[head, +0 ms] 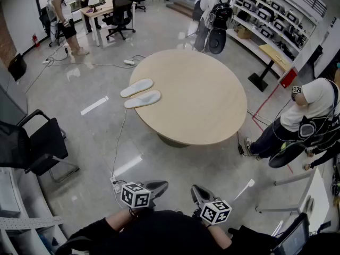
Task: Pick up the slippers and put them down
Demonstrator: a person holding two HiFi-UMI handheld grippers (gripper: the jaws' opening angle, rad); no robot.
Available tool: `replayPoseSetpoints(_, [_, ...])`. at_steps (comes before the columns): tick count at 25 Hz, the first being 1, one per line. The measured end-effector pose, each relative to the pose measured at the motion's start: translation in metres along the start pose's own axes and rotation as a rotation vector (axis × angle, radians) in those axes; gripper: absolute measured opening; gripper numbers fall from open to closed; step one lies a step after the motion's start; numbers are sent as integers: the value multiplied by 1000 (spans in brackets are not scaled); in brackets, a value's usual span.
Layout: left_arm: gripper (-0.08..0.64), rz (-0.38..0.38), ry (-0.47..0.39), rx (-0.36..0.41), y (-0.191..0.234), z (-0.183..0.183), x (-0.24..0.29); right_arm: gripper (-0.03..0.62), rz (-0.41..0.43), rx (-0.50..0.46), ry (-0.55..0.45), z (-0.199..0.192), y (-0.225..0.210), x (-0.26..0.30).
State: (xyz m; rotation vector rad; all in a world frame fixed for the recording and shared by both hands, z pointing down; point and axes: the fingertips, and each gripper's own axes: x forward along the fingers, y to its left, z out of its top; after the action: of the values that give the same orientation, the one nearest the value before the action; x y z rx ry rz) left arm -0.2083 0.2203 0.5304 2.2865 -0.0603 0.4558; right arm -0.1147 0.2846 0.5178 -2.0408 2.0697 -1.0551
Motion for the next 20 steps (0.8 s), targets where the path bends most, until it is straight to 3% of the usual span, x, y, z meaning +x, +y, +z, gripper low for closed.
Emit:
replayPoseSetpoints(7, [26, 62, -75, 76, -48, -11, 5, 15, 72, -91, -49, 20, -3, -34])
replayPoseSetpoints(15, [26, 201, -85, 3, -76, -81, 2, 17, 192, -47, -15, -20, -13, -64])
replayPoseSetpoints(20, [26, 281, -103, -45, -72, -94, -2, 17, 233, -6, 23, -35, -22, -62])
